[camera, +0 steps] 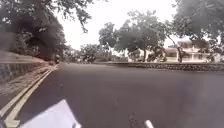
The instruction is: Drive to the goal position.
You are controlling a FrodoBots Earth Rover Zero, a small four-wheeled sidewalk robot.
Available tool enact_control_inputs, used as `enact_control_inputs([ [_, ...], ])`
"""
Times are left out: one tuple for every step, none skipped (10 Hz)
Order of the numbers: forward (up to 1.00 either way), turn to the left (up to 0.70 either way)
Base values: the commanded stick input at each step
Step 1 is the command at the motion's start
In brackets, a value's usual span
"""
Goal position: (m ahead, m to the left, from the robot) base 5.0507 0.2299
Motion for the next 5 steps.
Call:
enact_control_inputs([
  [0.50,0.00],
  [0.50,0.00],
  [0.50,0.00],
  [0.50,0.00],
  [0.50,0.00],
])
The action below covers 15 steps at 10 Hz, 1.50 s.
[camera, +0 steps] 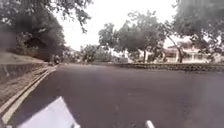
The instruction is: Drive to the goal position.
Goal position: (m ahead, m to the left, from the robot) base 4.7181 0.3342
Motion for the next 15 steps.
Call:
enact_control_inputs([
  [0.50,0.00],
  [0.50,0.00],
  [0.50,0.00],
  [0.50,0.00],
  [0.50,0.00],
  [0.50,0.00],
  [0.50,0.00],
  [0.50,0.00],
  [0.50,0.00],
  [0.50,0.00],
  [0.50,0.00],
  [0.50,0.00],
  [0.50,0.00],
  [0.50,0.00],
  [0.50,0.00],
])
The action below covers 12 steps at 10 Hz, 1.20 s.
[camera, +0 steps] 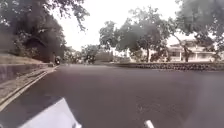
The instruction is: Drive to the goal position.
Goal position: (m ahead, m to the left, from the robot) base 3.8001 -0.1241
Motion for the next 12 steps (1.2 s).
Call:
enact_control_inputs([
  [0.50,0.43],
  [0.50,0.24],
  [0.50,0.05],
  [0.50,0.00],
  [0.50,0.00],
  [0.50,0.00],
  [0.50,0.00],
  [0.50,0.00],
  [0.50,0.00],
  [0.50,0.00],
  [0.50,0.00],
  [0.50,0.00],
])
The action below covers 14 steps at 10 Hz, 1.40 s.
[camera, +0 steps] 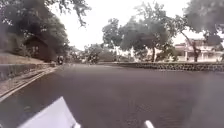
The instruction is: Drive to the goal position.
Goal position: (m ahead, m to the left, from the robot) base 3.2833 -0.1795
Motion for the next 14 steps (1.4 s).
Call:
enact_control_inputs([
  [0.50,0.00],
  [0.50,0.00],
  [0.50,0.00],
  [0.50,0.00],
  [0.50,0.00],
  [0.50,0.00],
  [0.50,0.00],
  [0.50,0.03],
  [0.50,0.09],
  [0.50,0.15],
  [0.50,0.20],
  [0.50,0.26],
  [0.50,0.32],
  [0.50,0.38],
])
